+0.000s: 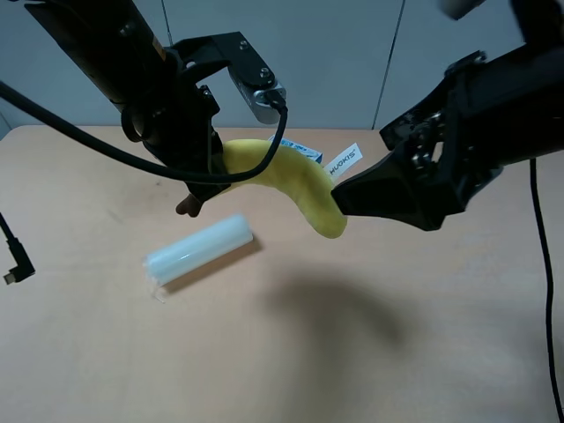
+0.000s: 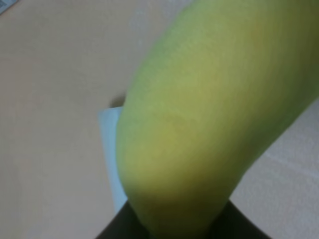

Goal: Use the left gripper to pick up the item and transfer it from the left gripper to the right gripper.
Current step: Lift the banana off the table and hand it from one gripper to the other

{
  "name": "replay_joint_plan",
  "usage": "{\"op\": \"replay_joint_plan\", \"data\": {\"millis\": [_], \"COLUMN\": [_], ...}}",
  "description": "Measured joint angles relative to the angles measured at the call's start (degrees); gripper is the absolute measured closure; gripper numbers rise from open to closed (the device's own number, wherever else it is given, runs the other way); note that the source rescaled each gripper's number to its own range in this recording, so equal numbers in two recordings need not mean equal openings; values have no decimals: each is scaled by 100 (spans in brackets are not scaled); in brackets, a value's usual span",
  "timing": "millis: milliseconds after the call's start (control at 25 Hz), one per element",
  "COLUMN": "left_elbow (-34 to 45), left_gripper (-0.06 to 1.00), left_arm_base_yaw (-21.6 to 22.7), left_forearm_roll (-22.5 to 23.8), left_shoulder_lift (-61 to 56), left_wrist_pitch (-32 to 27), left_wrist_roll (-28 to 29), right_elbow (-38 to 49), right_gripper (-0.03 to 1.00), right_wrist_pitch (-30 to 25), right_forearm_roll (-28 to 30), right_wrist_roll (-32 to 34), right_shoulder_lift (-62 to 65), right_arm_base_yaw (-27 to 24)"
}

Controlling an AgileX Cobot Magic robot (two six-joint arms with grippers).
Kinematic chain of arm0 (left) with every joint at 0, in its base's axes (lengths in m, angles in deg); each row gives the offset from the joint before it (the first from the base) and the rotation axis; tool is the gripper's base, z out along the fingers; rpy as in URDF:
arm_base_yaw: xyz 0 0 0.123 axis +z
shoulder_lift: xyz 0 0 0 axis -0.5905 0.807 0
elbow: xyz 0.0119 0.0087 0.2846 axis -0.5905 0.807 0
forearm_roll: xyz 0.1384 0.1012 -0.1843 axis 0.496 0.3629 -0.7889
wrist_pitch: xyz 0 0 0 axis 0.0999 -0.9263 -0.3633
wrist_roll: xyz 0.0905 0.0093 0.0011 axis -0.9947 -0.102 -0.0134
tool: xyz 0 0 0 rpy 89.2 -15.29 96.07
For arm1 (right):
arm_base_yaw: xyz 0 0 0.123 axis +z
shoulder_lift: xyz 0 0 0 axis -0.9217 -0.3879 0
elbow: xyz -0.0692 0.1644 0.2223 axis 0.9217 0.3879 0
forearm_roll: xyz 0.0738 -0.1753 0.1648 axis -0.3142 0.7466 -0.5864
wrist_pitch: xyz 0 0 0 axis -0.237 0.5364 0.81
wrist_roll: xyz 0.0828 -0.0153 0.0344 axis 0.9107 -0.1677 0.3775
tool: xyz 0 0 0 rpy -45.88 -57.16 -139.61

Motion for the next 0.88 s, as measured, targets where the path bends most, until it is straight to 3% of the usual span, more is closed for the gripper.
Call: {"op": "replay_joint_plan", "data": {"millis": [680,760,800,880], "left_elbow": [0,0,0,0], "left_gripper": [94,94,94,94], "left_arm_base_yaw": [0,0,0,0], "left_forearm_roll": [0,0,0,0], "left_shoulder_lift": [0,0,0,0], "left_wrist_pitch": [163,163,169,174], "left_wrist_roll": [0,0,0,0], "right_elbow": [-25,-25,-25,-25], "right_gripper": [-3,11,29,75], "right_wrist_pitch": [1059,1128,1158,1201], "right_forearm_roll": [-173,-243,-281,-328], "right_wrist_roll": [-47,-47,-47,-47], "right_shoulder_lift": [-1665,-1761,-1785,-1800], "right_arm_base_yaw": [197,197,197,197]}}
